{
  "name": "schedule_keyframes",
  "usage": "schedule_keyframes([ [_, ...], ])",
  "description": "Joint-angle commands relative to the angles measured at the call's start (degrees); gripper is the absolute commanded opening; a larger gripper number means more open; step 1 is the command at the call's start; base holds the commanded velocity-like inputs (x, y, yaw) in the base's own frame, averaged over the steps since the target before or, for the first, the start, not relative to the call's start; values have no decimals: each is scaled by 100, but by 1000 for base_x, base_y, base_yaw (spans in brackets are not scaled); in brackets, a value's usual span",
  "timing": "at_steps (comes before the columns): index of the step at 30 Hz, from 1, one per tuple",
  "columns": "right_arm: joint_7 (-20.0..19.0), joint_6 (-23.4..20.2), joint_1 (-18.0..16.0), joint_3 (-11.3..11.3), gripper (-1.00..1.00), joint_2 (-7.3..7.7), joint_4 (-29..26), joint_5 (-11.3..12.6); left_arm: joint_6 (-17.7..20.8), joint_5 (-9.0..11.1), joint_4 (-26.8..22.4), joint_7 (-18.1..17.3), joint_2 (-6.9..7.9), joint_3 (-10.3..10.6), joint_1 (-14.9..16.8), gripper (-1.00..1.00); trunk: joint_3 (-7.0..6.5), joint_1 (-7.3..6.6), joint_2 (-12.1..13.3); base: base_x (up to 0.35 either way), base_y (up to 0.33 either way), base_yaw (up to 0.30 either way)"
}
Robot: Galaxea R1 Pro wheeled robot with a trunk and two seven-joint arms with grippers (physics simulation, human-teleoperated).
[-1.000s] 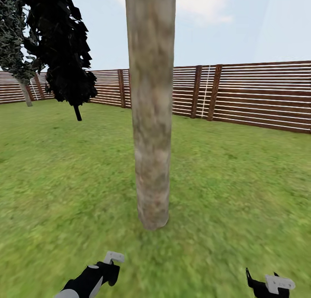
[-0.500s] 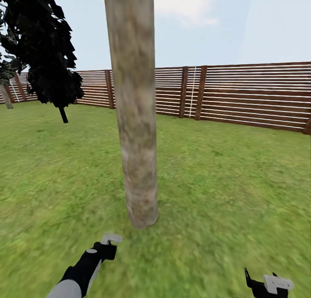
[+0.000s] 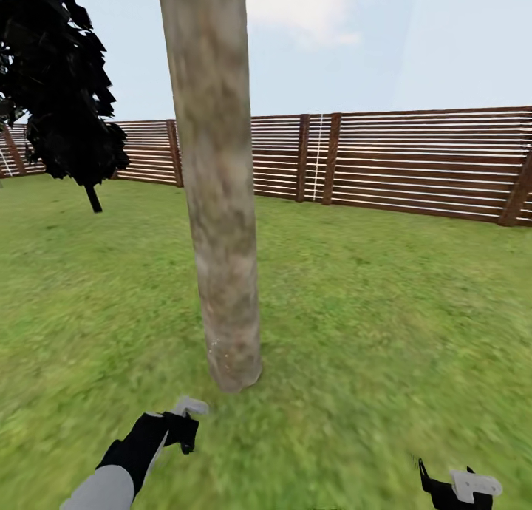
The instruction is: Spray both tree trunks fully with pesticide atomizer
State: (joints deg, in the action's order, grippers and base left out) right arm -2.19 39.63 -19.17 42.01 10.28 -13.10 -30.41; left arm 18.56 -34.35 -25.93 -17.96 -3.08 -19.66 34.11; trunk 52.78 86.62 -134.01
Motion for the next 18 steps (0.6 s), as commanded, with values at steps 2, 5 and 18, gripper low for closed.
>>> schedule_keyframes([
  [2, 0, -5, 0, 1, 100, 0, 0, 0, 30, 1, -6, 1, -66, 199, 41, -100, 9, 0, 0, 0, 0, -224],
  [5, -1, -8, -2, 10, 100, 0, -8, 8, 413, 5, -31, 3, -298, 389, 157, -100, 33, 0, 0, 0, 0, -147],
  [18, 8, -8, 0, 1, 100, 0, 17, -8, 563, 140, -65, -218, -282, 422, 353, -100, 94, 0, 0, 0, 0, -10],
])
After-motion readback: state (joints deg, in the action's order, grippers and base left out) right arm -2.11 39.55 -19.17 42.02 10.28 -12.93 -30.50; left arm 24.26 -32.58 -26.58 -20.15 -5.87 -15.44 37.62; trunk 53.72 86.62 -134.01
